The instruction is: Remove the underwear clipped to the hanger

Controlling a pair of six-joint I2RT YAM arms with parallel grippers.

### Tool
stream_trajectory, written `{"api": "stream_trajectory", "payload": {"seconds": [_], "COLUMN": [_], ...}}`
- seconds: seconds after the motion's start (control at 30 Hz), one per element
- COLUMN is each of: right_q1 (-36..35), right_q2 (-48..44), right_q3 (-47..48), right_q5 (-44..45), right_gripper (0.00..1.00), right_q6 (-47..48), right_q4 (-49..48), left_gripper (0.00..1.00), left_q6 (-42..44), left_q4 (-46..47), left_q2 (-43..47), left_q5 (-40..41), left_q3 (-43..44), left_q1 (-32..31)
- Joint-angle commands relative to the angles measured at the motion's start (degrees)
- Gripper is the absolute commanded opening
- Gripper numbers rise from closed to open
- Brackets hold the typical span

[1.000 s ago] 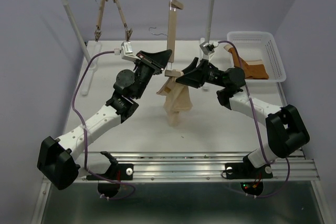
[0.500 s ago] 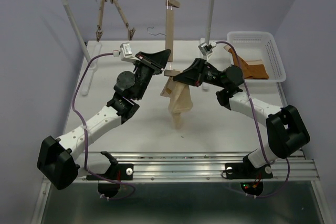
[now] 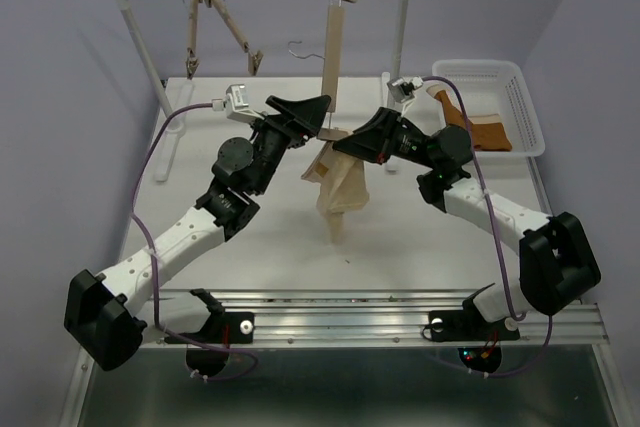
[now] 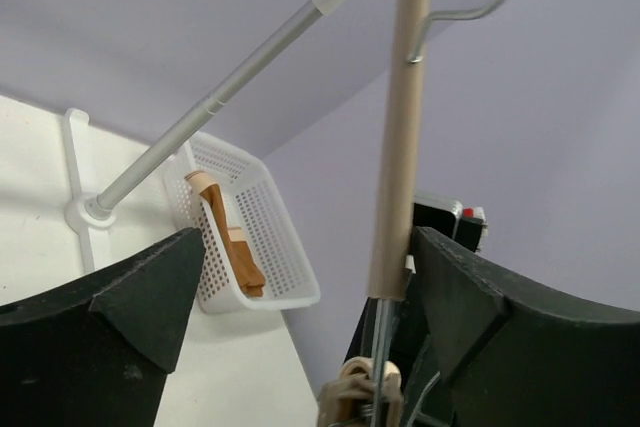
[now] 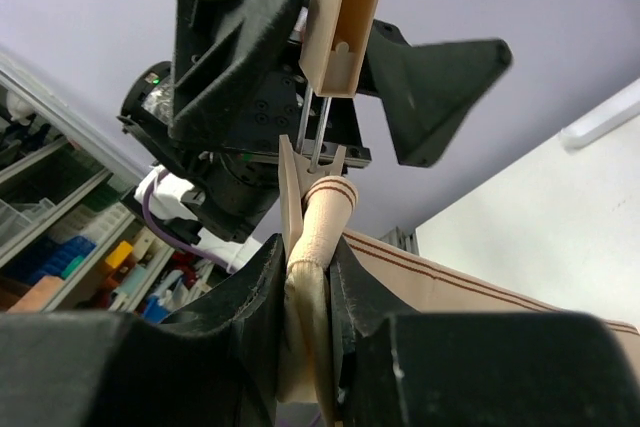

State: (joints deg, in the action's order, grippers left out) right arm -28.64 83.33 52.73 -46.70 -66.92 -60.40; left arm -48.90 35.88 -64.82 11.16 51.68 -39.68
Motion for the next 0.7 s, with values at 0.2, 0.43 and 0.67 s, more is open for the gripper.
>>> {"api": "stream_trajectory", "payload": {"seconds": [0.2,0.43,0.67], "right_q1": [-0.36,-0.36,-0.36], "right_q2": [-2.56,-1.68,-0.98], "right_q3": [1.59,2.11,2.64], "right_q5": [1.70,0.73,0.29], "right_gripper": [0.01,0.01,0.01], "right_q6": [2.05,1.52,1.00], "right_q4": [-1.39,-0.59,-0.77], "left_gripper": [0.99,0.98,0.93], "left_q6": [2.50,2.23,0.75], "left_q4": [-4.24,-3.80,1.30], "left_q2": [5.75,7.69,5.84], "left_q5": [-8.59,-25.11,-36.63], "left_q3": [-0.88,-2.81,-3.52], "left_q1": [2.67,6.02,8.21]}}
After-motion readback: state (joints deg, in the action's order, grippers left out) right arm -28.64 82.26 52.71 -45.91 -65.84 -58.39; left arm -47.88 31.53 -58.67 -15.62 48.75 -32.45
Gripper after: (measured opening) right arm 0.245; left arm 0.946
